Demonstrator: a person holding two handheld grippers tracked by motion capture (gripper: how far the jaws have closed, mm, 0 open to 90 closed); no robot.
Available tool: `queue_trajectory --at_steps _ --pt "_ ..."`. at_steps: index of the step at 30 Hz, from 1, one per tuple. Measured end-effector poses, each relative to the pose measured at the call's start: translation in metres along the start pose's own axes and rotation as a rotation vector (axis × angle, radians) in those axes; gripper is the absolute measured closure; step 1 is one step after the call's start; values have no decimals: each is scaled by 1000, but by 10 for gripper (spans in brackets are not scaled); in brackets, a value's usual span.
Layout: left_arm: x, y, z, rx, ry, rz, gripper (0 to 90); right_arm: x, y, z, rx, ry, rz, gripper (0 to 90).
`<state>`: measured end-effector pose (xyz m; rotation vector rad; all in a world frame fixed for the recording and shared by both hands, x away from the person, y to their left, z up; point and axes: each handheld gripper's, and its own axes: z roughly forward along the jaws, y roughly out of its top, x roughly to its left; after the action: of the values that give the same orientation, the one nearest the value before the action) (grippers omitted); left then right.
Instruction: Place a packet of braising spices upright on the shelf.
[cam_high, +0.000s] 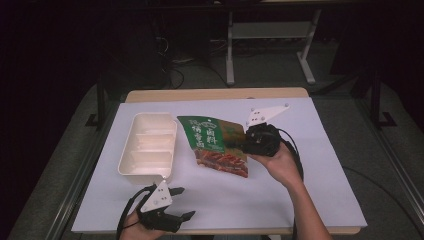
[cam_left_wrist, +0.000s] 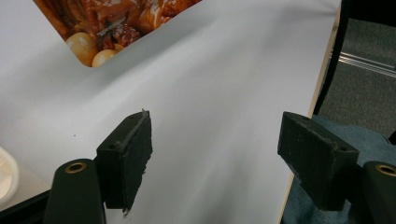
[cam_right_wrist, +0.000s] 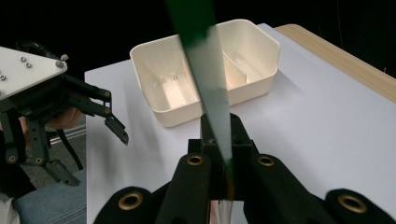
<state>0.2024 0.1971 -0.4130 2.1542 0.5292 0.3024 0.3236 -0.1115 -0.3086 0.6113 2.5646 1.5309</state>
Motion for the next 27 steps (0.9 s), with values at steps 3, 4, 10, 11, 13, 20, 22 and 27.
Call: queue_trajectory --at_steps 3,4,10,11,13,20,22,27 --pt "0 -1 0 4 -2 1 254 0 4 4 4 3 5 896" --pt "0 -2 0 4 -4 -1 254 -1 5 6 1 3 0 896" --pt "-1 -4 0 1 -4 -4 252 1 18 14 1 2 -2 897" --pt "-1 -4 0 1 -5 -5 252 2 21 15 -1 3 -4 896" --pt "-1 -4 0 3 -7 -2 251 2 26 18 0 5 -21 896" --pt "-3 -6 0 -6 -2 -1 239 3 40 30 -6 7 -24 896" --pt "-2 -6 0 -5 -1 0 234 3 43 34 -4 6 -24 896" --pt "-3 -6 -2 -10 2 -2 216 4 52 42 -6 6 -27 896"
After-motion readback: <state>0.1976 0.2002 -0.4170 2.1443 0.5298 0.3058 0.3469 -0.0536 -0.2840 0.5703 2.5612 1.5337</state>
